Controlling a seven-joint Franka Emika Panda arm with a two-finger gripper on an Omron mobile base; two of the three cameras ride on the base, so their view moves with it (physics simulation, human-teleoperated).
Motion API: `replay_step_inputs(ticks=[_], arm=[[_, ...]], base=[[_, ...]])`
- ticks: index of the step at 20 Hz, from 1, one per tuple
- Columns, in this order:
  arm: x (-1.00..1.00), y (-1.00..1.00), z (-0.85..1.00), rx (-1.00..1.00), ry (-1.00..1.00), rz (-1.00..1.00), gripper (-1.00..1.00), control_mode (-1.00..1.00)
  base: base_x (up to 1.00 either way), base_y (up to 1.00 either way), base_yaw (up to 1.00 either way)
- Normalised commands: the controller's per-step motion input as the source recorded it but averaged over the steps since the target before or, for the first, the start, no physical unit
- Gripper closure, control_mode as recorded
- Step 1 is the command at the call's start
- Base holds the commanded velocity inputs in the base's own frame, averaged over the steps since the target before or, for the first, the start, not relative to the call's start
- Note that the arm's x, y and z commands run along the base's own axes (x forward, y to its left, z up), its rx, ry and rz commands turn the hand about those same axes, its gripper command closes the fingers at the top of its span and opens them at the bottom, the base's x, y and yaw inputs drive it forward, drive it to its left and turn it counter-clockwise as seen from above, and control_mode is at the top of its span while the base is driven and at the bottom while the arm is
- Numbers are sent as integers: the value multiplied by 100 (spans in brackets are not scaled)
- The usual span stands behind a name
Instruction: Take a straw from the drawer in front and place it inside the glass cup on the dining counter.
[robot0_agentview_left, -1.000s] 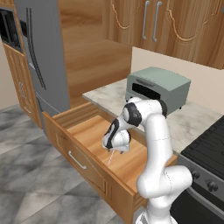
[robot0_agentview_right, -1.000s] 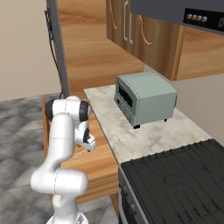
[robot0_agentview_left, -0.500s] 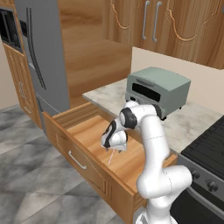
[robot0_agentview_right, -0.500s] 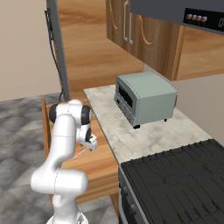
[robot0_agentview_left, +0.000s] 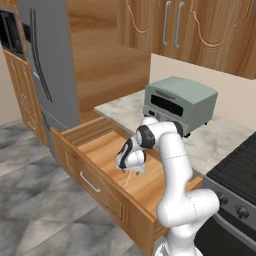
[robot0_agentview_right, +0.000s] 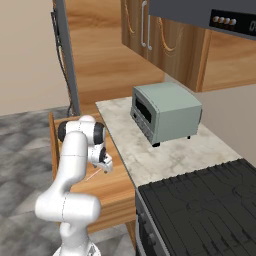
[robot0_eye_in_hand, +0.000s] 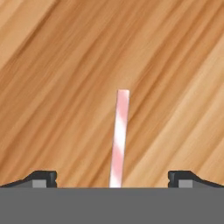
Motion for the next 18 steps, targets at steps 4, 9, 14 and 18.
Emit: replay_step_inputs(ticks=[4,9,14,18], arm=[[-5,0,-31,0,0,0,100,-100],[-21,0,-25,0,0,0,100,-100],[-22,1,-21,0,0,0,100,-100],[-10,9,-8,0,0,0,100,-100]], base=[[0,0,0],[0,0,0],[0,0,0],[0,0,0]])
